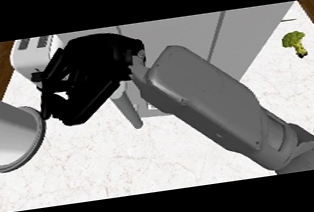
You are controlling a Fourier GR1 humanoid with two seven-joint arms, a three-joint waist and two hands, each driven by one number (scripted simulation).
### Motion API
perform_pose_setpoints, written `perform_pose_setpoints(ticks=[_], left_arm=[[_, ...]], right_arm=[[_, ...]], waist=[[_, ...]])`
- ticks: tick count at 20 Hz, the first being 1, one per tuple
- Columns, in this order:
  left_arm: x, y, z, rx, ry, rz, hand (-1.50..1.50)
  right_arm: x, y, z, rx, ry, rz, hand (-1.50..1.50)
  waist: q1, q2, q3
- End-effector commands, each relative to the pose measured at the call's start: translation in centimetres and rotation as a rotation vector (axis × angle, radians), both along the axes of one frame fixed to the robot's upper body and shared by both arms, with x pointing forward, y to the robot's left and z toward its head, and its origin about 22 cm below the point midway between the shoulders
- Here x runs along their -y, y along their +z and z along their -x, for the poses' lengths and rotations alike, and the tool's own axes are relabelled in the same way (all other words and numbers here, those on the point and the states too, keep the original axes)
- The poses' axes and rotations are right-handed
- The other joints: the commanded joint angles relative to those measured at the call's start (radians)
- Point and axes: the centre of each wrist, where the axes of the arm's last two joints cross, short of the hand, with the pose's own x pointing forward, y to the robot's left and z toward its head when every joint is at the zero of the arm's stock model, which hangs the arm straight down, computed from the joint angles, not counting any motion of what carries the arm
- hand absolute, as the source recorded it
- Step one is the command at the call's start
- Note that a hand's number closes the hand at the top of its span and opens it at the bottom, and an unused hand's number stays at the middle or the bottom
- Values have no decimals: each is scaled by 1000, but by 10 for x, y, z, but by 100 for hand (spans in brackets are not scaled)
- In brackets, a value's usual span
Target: Pick up the wine, place it into the cabinet and close the cabinet
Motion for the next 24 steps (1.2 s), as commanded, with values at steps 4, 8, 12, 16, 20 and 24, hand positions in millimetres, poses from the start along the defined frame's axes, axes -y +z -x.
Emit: perform_pose_setpoints(ticks=[4,8,12,16,20,24], left_arm=[[-14,2,3,56,-30,26,-150],[-15,-6,6,56,11,33,-150],[-15,-4,3,35,7,5,-150],[-6,3,-8,62,-23,10,-150],[-8,-4,1,39,-10,12,-150],[-8,4,-5,36,-27,-5,-150]], right_arm=[[19,-17,-37,-102,50,-105,150],[14,-13,-41,-124,18,-115,150],[41,-41,-57,-147,-37,-137,150],[45,-20,-64,-98,-142,-162,150],[88,-15,-78,-12,-280,-182,150],[92,-5,-79,23,-344,-240,150]], waist=[[-8,1,0],[-11,0,0],[-16,6,0],[-16,6,0],[-17,8,-1],[-27,10,-1]])
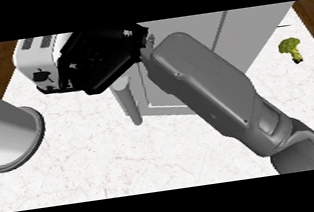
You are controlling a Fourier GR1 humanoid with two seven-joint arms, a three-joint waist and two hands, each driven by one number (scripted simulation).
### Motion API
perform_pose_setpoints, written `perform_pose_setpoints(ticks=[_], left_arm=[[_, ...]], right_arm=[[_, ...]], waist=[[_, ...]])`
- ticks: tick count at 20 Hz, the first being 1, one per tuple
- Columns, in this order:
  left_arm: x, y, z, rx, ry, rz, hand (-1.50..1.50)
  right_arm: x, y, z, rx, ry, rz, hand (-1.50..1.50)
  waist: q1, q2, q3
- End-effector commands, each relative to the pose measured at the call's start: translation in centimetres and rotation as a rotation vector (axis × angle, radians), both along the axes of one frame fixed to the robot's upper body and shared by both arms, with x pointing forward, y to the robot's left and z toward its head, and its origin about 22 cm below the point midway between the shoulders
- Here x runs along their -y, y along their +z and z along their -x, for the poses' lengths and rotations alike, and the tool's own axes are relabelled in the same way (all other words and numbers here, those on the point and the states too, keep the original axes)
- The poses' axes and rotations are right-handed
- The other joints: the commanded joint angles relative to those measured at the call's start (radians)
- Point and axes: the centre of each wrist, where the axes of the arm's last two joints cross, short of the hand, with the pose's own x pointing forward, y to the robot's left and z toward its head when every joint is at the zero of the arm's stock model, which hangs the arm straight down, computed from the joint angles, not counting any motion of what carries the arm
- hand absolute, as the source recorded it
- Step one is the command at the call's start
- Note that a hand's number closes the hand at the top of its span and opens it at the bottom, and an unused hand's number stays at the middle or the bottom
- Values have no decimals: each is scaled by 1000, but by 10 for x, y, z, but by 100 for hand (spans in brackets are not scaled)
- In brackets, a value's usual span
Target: Pick up the wine, place it into the cabinet and close the cabinet
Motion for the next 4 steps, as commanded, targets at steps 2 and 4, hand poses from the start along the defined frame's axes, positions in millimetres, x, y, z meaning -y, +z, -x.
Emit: perform_pose_setpoints(ticks=[2,4], left_arm=[[2,7,-4,2,-66,-10,-150],[9,9,-10,33,-65,-10,-150]], right_arm=[[79,14,-41,13,-359,-77,150],[77,9,-41,12,-359,-65,150]], waist=[[-34,37,27],[-33,40,27]])
